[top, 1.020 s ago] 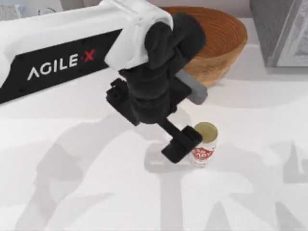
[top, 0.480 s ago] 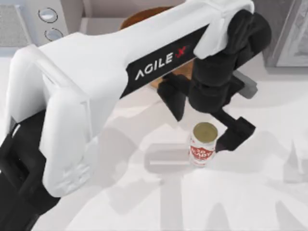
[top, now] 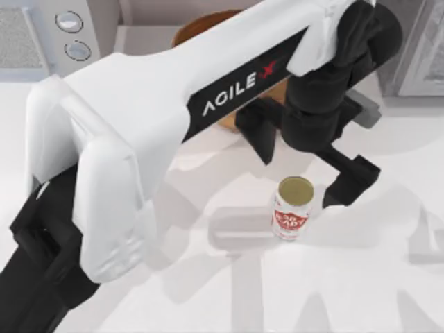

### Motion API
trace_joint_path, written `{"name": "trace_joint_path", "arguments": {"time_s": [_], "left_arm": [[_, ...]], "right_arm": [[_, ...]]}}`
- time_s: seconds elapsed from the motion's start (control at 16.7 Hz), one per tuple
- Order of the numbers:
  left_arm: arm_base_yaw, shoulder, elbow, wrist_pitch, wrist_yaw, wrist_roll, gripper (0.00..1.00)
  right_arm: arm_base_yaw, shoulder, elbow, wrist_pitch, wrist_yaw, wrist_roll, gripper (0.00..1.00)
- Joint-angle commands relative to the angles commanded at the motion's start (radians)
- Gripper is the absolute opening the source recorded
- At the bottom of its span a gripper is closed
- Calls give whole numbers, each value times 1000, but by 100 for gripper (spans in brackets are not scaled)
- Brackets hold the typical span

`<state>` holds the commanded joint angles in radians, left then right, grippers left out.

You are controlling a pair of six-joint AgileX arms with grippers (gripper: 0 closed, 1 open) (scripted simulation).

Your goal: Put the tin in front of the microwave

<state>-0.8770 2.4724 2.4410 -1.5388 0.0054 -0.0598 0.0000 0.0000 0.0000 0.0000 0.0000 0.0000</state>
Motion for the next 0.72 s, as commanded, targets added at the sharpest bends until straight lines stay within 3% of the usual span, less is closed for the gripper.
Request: {"name": "trace_joint_path", "arguments": {"time_s": [0.3, 0.72], "left_arm": [[3, -6, -40, 35, 0, 3, 100], [2, -28, -270, 241, 0, 1, 100]], "right_arm": [[0, 0, 0, 0, 0, 0, 100], [0, 0, 0, 0, 0, 0, 100]]}}
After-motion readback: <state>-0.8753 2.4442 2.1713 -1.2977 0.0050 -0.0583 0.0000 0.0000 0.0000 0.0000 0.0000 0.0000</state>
